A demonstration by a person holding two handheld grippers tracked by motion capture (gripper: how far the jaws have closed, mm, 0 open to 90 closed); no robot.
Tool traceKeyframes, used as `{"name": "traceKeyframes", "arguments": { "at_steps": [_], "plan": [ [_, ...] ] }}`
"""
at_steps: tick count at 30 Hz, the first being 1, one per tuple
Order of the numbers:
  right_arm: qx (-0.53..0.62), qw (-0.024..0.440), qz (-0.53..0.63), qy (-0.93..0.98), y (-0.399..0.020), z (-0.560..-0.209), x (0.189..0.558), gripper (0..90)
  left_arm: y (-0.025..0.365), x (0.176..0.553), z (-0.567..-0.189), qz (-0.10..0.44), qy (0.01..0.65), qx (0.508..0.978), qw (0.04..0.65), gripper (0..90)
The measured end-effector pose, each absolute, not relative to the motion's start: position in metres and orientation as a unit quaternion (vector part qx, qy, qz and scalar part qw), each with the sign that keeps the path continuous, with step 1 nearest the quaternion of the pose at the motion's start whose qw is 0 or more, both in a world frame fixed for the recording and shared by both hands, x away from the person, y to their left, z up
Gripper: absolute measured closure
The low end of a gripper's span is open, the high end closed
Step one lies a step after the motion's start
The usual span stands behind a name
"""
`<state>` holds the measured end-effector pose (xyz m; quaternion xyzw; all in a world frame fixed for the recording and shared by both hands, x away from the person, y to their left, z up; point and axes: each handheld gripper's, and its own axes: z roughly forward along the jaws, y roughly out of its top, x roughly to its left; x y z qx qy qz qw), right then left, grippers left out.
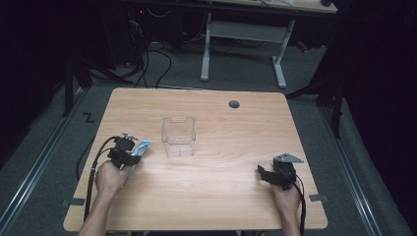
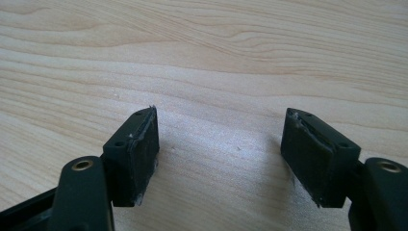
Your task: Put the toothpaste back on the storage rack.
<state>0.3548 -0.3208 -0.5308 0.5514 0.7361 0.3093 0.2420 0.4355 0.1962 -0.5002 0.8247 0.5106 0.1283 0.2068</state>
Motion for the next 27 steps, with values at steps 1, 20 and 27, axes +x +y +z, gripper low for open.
{"name": "traceKeyframes", "arguments": {
  "at_steps": [1, 20, 27],
  "plan": [
    [0.551, 0.242, 0.309, 0.736, -0.321, -0.531, 0.355, 29.5, 0.196, 0.436, -0.500, 0.128, 0.510, 0.825, 0.207, 70.9],
    [0.551, 0.242, 0.309, 0.736, -0.321, -0.531, 0.355, 29.5, 0.202, 0.429, -0.488, 0.122, 0.506, 0.816, 0.253, 71.7],
    [0.551, 0.242, 0.309, 0.736, -0.321, -0.531, 0.355, 29.5, 0.203, 0.423, -0.481, 0.128, 0.500, 0.815, 0.264, 71.6]
  ]
}}
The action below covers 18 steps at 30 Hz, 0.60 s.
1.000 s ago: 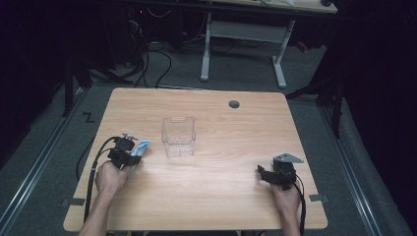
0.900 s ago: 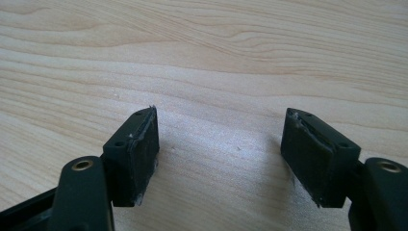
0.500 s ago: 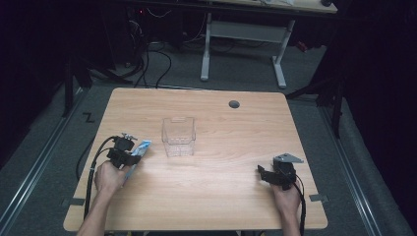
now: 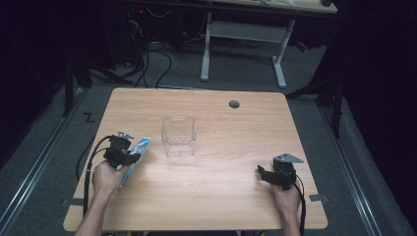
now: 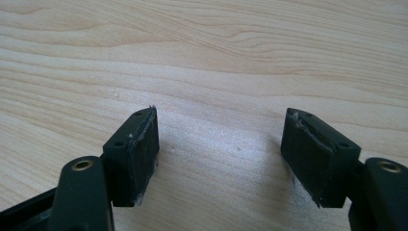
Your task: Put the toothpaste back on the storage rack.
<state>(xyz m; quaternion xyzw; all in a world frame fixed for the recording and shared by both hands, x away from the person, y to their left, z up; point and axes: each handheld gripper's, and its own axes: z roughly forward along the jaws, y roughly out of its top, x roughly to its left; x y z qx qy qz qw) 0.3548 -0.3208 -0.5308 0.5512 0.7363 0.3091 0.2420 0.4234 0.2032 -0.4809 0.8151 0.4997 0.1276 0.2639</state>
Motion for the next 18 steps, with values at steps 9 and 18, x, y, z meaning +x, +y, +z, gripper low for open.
{"name": "traceKeyframes", "arguments": {
  "at_steps": [9, 18],
  "plan": [
    [0.551, 0.242, 0.309, 0.736, -0.321, -0.531, 0.355, 29.5, 0.209, 0.420, -0.474, 0.130, 0.502, 0.808, 0.280, 71.6],
    [0.551, 0.242, 0.309, 0.736, -0.321, -0.531, 0.355, 29.5, 0.212, 0.418, -0.469, 0.128, 0.502, 0.802, 0.298, 71.4]
  ]
}}
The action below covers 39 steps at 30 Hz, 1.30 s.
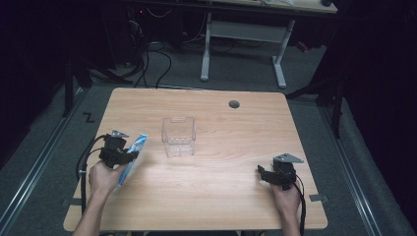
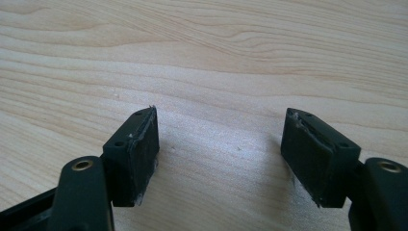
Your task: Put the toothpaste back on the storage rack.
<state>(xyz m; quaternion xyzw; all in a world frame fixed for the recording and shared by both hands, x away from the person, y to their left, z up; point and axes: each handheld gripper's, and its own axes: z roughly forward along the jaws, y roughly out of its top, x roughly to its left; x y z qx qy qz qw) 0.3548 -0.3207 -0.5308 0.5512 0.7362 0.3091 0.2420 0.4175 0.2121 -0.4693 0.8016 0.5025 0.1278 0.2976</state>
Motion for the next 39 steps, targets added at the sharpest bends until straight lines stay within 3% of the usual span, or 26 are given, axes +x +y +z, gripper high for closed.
{"name": "traceKeyframes", "arguments": {
  "at_steps": [17, 39],
  "plan": [
    [0.551, 0.242, 0.309, 0.736, -0.321, -0.531, 0.355, 29.5, 0.218, 0.415, -0.461, 0.110, 0.510, 0.788, 0.327, 71.1],
    [0.551, 0.242, 0.310, 0.736, -0.321, -0.531, 0.355, 29.5, 0.201, 0.412, -0.428, 0.125, 0.476, 0.793, 0.359, 71.1]
  ]
}}
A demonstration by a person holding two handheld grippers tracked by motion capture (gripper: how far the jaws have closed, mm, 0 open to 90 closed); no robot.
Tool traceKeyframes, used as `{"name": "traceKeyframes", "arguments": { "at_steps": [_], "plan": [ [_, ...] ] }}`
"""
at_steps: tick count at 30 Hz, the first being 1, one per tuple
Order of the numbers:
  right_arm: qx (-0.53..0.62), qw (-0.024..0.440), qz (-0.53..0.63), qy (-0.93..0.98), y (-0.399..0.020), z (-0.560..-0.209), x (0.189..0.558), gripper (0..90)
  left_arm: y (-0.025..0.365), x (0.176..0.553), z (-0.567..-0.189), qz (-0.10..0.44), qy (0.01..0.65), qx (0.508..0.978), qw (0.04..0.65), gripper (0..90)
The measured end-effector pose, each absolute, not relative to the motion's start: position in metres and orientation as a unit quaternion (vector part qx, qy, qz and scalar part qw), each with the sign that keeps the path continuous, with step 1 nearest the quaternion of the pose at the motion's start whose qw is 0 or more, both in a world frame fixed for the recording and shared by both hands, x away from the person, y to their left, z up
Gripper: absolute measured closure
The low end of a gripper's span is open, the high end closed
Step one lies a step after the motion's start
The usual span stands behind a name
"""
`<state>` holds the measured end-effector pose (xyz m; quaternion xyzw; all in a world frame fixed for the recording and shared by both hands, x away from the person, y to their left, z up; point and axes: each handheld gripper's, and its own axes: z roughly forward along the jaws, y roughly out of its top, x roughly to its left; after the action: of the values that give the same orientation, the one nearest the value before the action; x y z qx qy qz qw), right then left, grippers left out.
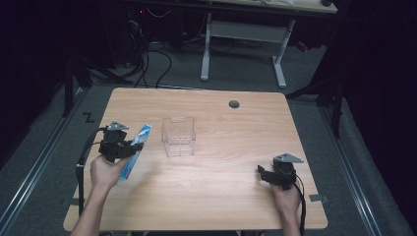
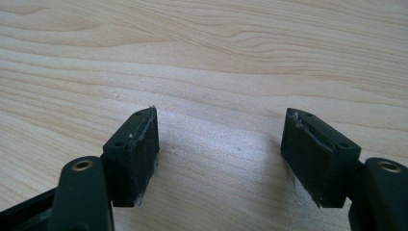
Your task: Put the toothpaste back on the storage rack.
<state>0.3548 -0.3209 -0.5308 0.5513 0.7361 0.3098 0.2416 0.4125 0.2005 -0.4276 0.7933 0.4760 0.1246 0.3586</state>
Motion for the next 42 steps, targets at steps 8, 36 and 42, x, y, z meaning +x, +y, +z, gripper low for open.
{"name": "traceKeyframes", "arguments": {
  "at_steps": [8, 36, 42],
  "plan": [
    [0.551, 0.242, 0.310, 0.736, -0.321, -0.531, 0.355, 29.4, 0.196, 0.412, -0.418, 0.123, 0.468, 0.792, 0.373, 71.3],
    [0.551, 0.242, 0.310, 0.736, -0.321, -0.531, 0.355, 29.3, 0.163, 0.420, -0.377, 0.127, 0.422, 0.791, 0.424, 71.5],
    [0.551, 0.242, 0.310, 0.736, -0.321, -0.531, 0.355, 29.3, 0.157, 0.422, -0.376, 0.131, 0.419, 0.792, 0.424, 71.6]
  ]
}}
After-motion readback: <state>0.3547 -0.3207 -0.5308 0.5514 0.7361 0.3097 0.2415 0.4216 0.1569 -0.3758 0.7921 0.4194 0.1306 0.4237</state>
